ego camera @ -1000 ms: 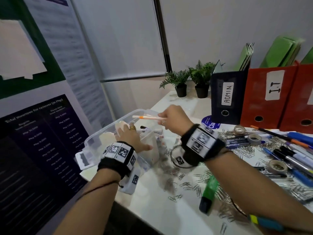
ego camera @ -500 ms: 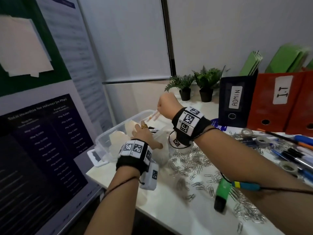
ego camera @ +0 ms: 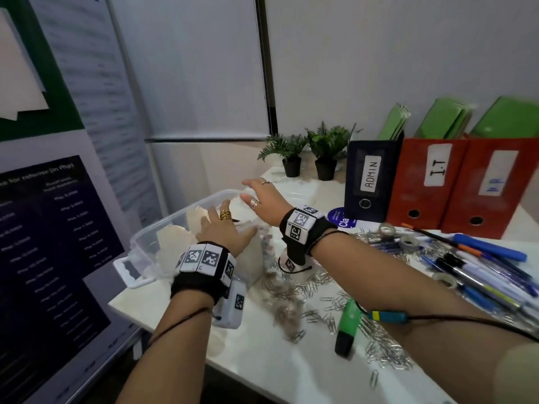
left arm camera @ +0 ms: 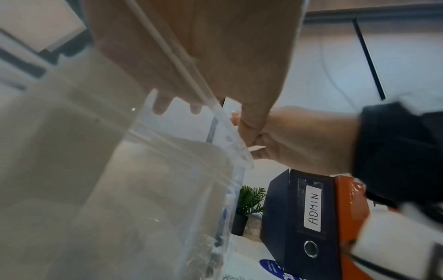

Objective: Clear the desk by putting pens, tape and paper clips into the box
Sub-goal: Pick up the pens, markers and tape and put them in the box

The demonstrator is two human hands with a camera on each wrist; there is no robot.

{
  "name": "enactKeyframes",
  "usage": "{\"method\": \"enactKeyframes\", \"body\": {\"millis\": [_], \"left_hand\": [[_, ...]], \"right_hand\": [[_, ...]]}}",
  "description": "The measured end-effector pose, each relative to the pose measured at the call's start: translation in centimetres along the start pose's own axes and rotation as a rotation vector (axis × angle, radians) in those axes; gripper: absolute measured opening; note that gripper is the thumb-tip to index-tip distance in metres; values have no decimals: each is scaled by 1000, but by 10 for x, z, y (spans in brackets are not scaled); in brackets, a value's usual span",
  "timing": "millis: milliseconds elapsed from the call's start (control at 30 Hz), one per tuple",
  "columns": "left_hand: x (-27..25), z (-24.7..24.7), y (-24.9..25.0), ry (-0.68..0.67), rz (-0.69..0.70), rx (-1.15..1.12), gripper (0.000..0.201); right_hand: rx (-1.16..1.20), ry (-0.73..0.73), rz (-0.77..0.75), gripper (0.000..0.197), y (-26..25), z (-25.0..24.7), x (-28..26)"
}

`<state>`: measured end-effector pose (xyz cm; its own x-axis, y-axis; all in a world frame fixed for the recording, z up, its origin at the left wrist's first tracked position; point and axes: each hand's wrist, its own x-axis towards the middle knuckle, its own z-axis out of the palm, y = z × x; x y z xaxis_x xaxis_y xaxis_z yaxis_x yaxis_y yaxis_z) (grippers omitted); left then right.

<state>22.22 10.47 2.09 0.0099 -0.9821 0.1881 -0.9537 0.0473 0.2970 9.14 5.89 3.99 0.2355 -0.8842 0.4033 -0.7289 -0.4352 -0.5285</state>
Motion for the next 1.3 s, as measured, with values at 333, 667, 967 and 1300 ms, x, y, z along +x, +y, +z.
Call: {"method": "enactKeyframes", "body": {"millis": [333, 667, 967, 1300], "left_hand": [[-38, 9, 54, 213, 317, 123, 67], [-72, 98, 245, -298, 778, 109, 46], [-101, 147, 326, -512, 965, 149, 33], [-93, 160, 346, -488, 1023, 339, 35]], "right_hand": [[-215, 32, 319, 21, 103, -99, -124], [-589, -43, 913, 32, 210, -212, -263], [-521, -170, 858, 26, 230, -204, -292], [-627, -236, 830, 26, 218, -197, -285]]}}
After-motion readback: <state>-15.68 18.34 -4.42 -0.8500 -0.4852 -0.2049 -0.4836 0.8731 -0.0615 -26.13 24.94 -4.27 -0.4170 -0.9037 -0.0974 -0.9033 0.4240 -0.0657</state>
